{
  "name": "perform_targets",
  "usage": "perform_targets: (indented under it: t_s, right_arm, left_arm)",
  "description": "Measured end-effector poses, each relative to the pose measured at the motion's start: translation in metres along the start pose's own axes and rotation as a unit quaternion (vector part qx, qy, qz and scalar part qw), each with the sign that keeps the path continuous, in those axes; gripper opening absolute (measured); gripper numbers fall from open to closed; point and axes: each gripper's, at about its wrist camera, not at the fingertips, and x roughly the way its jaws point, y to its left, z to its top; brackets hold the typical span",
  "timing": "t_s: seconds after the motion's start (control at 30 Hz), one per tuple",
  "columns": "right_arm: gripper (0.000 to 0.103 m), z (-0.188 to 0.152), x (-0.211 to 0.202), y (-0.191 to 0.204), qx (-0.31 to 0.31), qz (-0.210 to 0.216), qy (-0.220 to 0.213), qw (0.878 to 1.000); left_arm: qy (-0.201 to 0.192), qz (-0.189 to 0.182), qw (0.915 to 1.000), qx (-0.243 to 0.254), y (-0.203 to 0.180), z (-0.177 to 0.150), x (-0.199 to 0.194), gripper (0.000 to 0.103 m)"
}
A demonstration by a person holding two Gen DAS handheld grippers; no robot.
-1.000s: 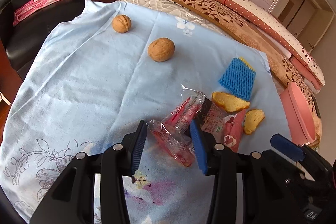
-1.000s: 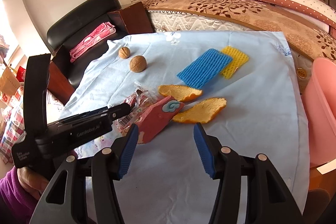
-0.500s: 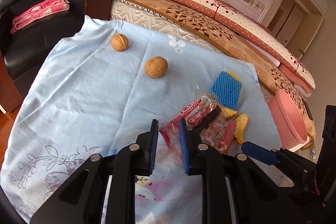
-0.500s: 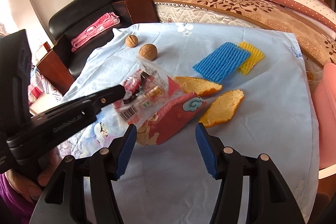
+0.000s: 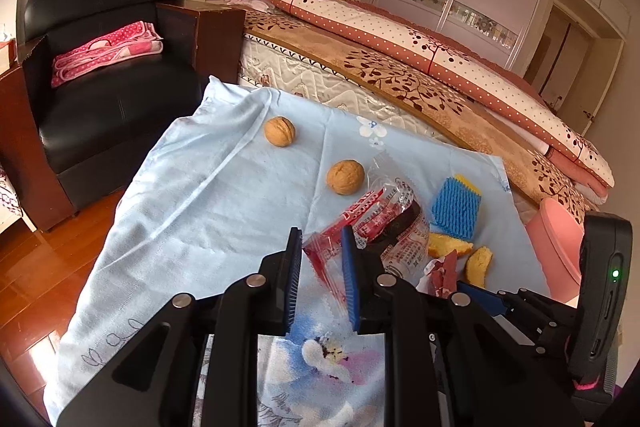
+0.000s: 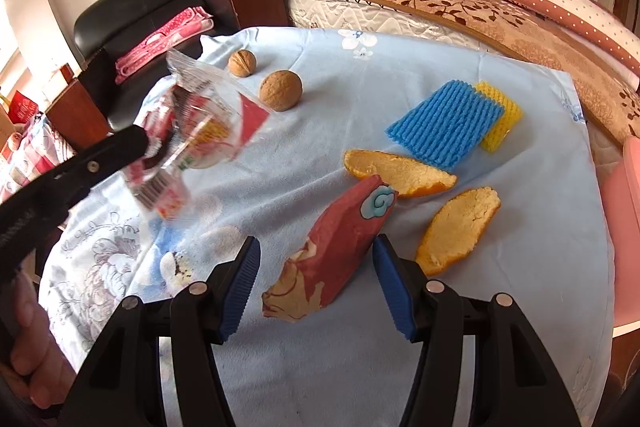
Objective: Collect trash
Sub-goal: 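Grasp the clear red-printed snack wrapper with the left tool while the right tool grasps the red paper packet, then carry both wrappers up and over the pink bucket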
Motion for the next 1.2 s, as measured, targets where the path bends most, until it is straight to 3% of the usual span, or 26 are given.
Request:
perform_targets:
  t_s: [0.1, 0.2, 0.23, 0.37, 0.87, 1.2]
  right_arm:
    - [0.056, 0.000, 0.005, 0.002, -0.006, -0.015, 0.000, 1.000]
    - [0.043, -0.002, 0.008, 0.001, -0.010, -0.022, 0.000, 1.000]
    - [0.034, -0.002, 0.008, 0.000, -0.011, -0.024, -0.002, 1.000]
    - [0.022, -0.004, 0.001, -0.002, -0.014, -0.015, -0.010, 1.000]
    - [0.020, -0.014, -0.060, 0.016, -0.054, 0.032, -0.082, 0.995]
    - [0.020, -0.016, -0.100, -0.007, -0.018, 0.026, -0.128, 0.991]
  left_arm:
    - [-0.002, 0.006, 1.0000, -0.005, 0.003, 0.001, -0.001, 0.019]
    - [-0.004, 0.012, 0.9999, -0.009, 0.005, 0.001, -0.003, 0.019]
    - [-0.006, 0.014, 0.9998, -0.011, 0.006, 0.001, -0.005, 0.019]
    - [-0.012, 0.022, 0.9995, -0.017, 0.007, 0.002, -0.009, 0.019]
    - [-0.042, 0.050, 0.9977, -0.020, 0.003, 0.008, -0.035, 0.019]
    - [-0.053, 0.046, 0.9975, 0.007, -0.024, 0.009, -0.045, 0.019]
